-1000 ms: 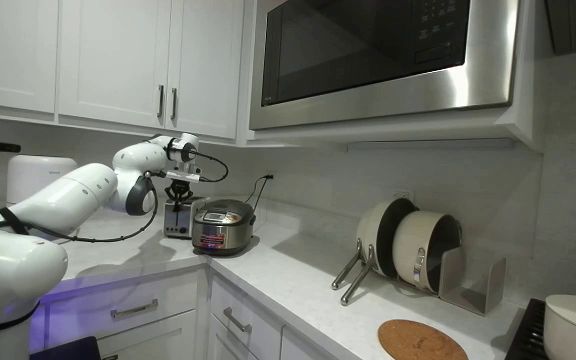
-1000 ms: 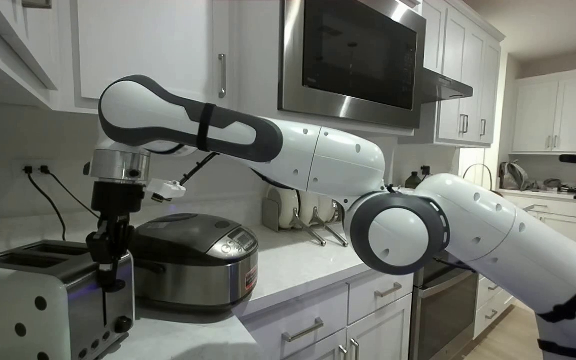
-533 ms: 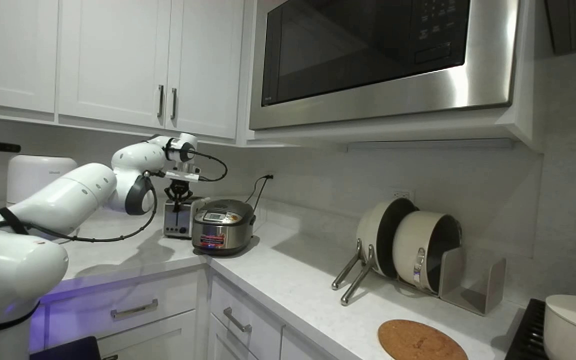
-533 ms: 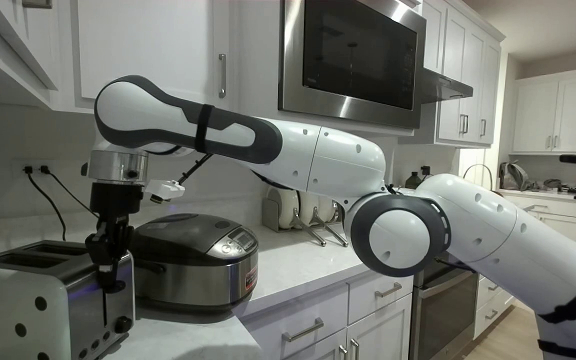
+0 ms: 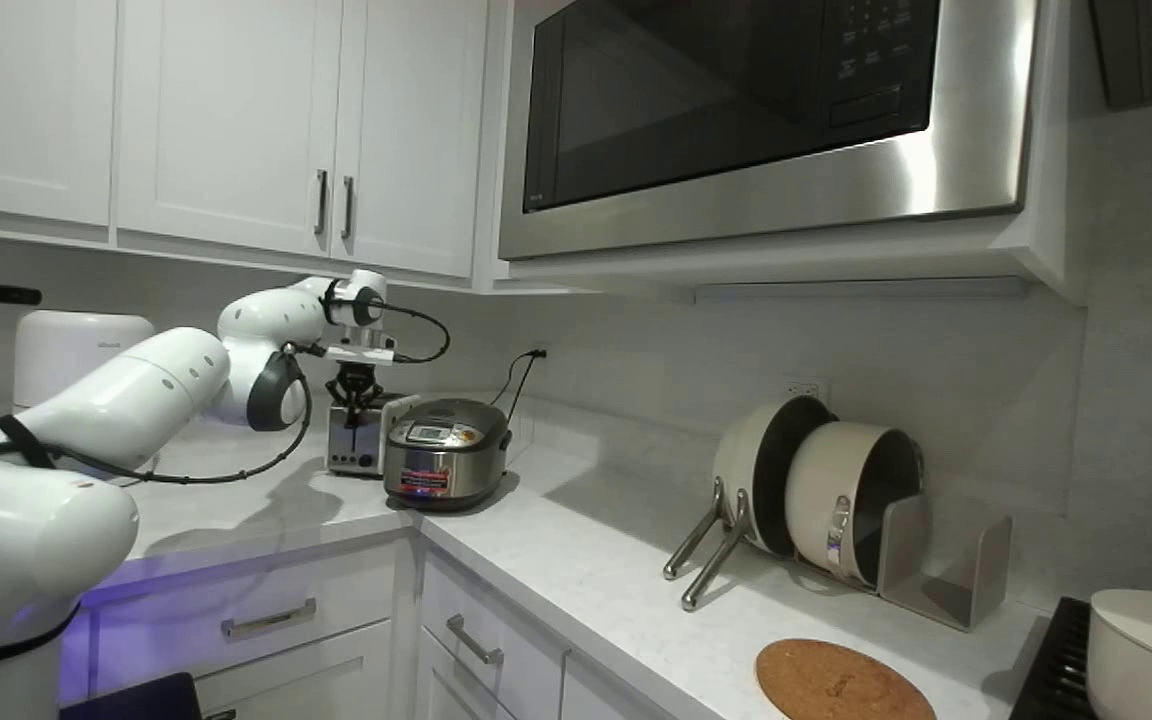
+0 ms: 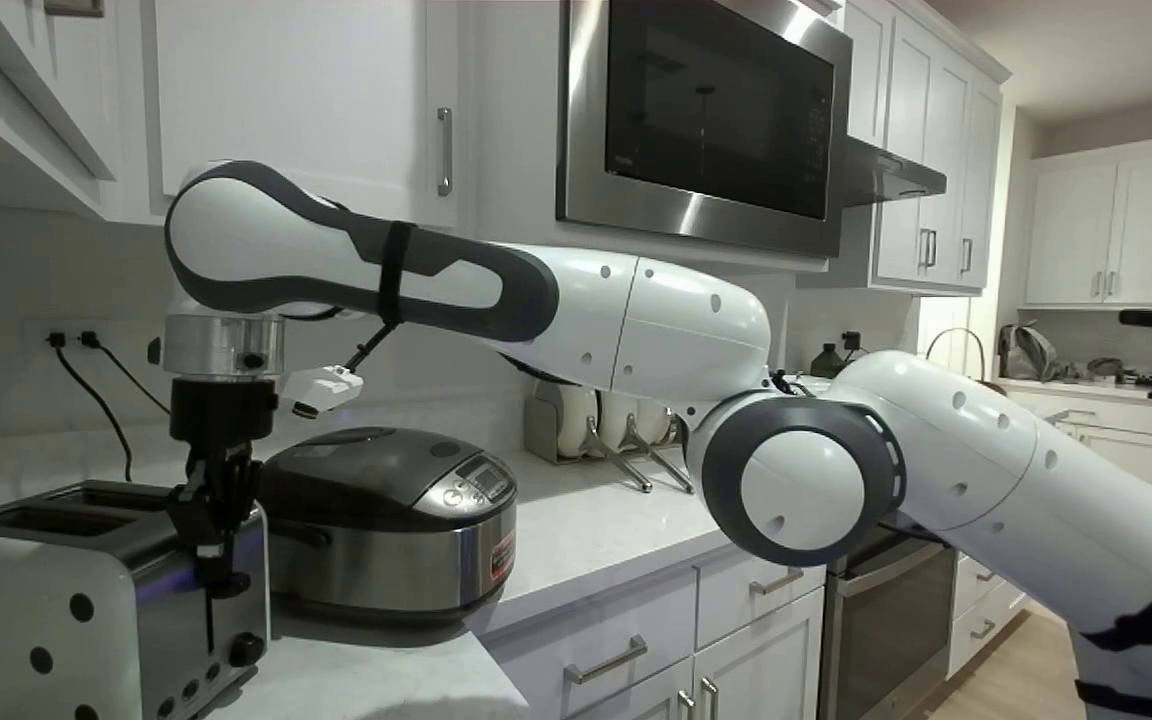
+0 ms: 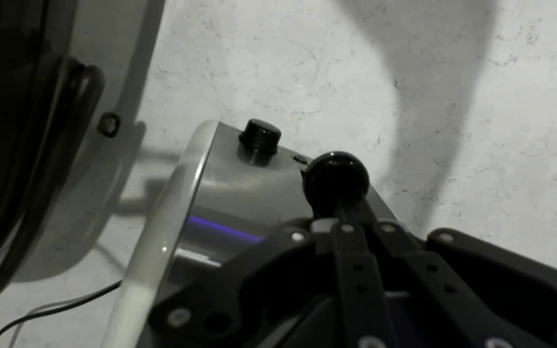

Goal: Close the microwave door, close the rice cooker, push the lever on the toaster downwards

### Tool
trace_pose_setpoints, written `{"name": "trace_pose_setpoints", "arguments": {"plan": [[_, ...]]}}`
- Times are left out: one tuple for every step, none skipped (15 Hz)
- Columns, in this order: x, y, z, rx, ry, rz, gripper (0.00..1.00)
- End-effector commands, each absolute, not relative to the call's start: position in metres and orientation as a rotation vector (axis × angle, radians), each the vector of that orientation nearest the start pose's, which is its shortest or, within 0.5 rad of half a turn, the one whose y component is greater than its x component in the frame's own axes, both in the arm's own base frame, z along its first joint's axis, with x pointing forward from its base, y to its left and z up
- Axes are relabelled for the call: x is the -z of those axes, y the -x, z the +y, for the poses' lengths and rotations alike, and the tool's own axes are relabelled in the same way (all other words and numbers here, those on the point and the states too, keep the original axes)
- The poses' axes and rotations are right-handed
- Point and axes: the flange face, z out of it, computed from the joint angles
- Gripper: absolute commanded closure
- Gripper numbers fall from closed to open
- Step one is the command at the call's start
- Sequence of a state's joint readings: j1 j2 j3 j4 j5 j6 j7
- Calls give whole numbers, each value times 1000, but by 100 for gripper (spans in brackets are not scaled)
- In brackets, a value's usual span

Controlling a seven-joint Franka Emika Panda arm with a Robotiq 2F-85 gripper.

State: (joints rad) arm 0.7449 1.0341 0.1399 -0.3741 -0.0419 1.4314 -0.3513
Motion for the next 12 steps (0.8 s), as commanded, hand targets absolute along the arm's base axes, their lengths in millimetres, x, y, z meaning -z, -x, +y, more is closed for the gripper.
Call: {"name": "trace_pose_setpoints", "arguments": {"plan": [[-452, -539, 554, 23, 2589, -1729, 100], [-451, -538, 554, 23, 2599, -1733, 100], [-450, -538, 554, 23, 2616, -1726, 100], [-450, -538, 554, 20, 2636, -1716, 100], [-449, -538, 554, 19, 2655, -1708, 100], [-448, -537, 555, 16, 2672, -1700, 100], [-447, -536, 555, 15, 2688, -1690, 100], [-446, -535, 556, 10, 2710, -1671, 100], [-445, -534, 556, 5, 2736, -1646, 100], [-445, -534, 556, 4, 2755, -1620, 100], [-444, -533, 556, 1, 2773, -1598, 100], [-443, -532, 557, 1, 2793, -1579, 100]]}}
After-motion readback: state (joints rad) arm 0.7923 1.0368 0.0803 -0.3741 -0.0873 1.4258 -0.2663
